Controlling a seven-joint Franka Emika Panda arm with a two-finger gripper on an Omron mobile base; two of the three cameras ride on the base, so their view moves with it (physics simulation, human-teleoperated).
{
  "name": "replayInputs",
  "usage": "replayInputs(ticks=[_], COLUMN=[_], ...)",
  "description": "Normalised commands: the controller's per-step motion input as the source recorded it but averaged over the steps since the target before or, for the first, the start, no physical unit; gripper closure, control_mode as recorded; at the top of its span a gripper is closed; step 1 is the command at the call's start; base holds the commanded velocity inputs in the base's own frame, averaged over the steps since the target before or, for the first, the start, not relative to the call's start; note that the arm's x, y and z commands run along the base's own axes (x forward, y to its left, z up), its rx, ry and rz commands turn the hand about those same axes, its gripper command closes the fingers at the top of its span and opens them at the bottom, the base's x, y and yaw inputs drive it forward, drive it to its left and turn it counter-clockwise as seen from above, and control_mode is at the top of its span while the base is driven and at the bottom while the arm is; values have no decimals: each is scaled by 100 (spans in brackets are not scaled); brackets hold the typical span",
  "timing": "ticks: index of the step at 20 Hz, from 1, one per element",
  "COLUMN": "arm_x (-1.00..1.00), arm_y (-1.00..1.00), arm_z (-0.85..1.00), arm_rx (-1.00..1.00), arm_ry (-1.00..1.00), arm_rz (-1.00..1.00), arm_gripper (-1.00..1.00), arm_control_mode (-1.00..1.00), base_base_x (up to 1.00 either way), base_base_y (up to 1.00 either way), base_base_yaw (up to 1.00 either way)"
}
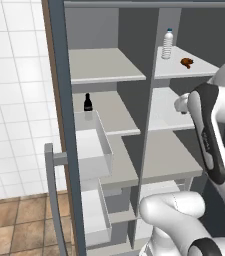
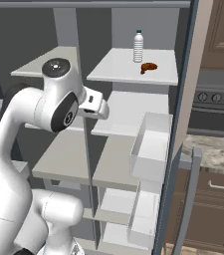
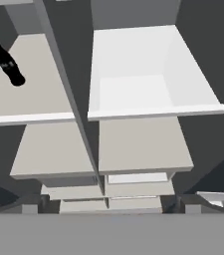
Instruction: There's a chicken drumstick in the fridge that needs to be moved to the freezer for freezing. Pick up the chicken drumstick from the fridge, place it on any shelf in the freezer, and close the fridge and freezer doors when done.
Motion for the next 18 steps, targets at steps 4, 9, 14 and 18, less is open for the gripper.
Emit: replayInputs(ticks=[4, 9, 14, 18], arm_x=[2, 15, 28, 35], arm_y=[-25, -6, -1, -18], arm_z=[48, 42, 17, 2], arm_rx=[0, -3, -2, 0], arm_ry=[0, 0, -13, -17], arm_rz=[-8, -9, -6, -4], arm_gripper=[-100, -100, -100, -100], arm_control_mode=[-100, -100, -100, -100], base_base_x=[0, 0, 0, 0], base_base_y=[0, 0, 0, 0], base_base_yaw=[0, 0, 0, 0])
